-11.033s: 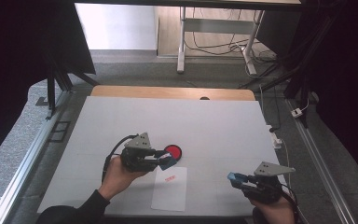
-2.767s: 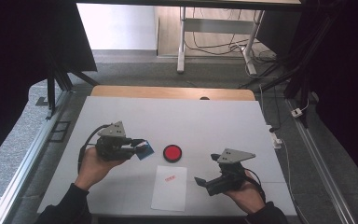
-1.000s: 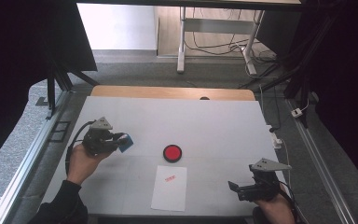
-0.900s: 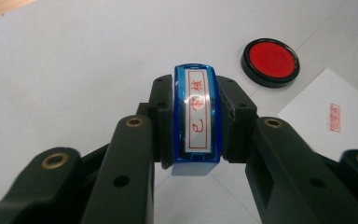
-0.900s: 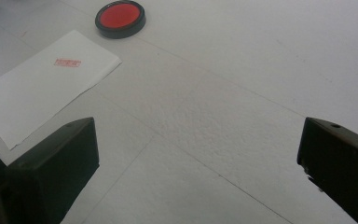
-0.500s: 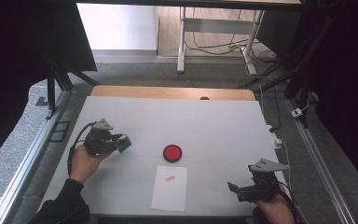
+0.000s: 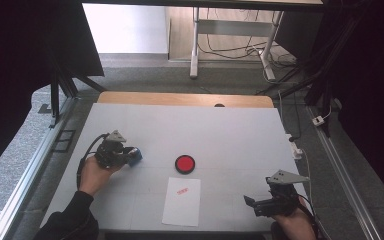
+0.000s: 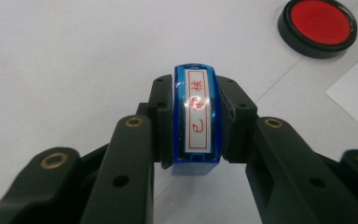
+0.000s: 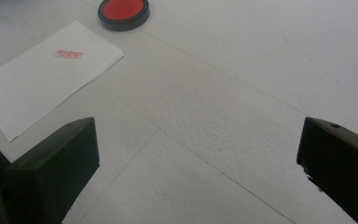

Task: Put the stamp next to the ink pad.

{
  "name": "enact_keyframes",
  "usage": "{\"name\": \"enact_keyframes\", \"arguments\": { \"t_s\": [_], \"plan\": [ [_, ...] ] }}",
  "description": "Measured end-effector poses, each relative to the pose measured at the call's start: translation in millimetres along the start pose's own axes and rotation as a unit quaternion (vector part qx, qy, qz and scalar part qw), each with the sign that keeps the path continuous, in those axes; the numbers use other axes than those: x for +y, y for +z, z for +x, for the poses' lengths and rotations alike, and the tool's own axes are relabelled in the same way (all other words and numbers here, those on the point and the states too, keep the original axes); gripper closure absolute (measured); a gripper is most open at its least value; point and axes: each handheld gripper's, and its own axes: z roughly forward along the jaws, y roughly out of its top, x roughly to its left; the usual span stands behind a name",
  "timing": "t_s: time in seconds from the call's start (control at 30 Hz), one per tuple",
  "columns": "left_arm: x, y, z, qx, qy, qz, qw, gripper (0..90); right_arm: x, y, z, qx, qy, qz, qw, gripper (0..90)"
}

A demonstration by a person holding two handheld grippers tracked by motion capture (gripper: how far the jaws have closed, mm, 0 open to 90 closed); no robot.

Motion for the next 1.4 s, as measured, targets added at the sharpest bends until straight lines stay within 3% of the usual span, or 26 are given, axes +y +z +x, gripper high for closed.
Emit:
{"name": "enact_keyframes", "arguments": {
  "t_s": [0.23, 0.5, 0.73, 0.9, 1.1, 1.4],
  "plan": [
    [-2.6, 6.9, 0.8, -0.007, -0.002, 0.024, 0.9997, 69.4, 0.2, 0.5, 0.5, 0.000, -0.001, 0.002, 1.0000, 0.0],
    [-3.1, 8.2, 0.7, -0.008, -0.004, 0.028, 0.9996, 67.8, 0.3, 1.0, 0.6, 0.001, -0.003, 0.004, 1.0000, 0.0],
    [-3.2, 4.7, 3.9, -0.013, -0.019, 0.015, 0.9996, 61.3, 0.3, 1.1, 0.4, 0.001, -0.002, 0.005, 1.0000, 0.0],
    [-2.8, 0.5, 5.0, -0.020, -0.031, -0.007, 0.9993, 53.1, 0.3, 1.1, 0.4, 0.001, -0.002, 0.005, 1.0000, 0.0],
    [-2.0, -4.0, 6.7, -0.013, -0.023, -0.021, 0.9994, 41.8, 0.3, 1.1, 0.2, 0.002, -0.001, 0.005, 1.0000, 0.0],
    [4.4, -10.6, 1.3, -0.032, -0.017, -0.034, 0.9988, 26.7, 0.3, 1.1, 0.2, 0.004, -0.001, 0.005, 1.0000, 0.0]
  ]
}}
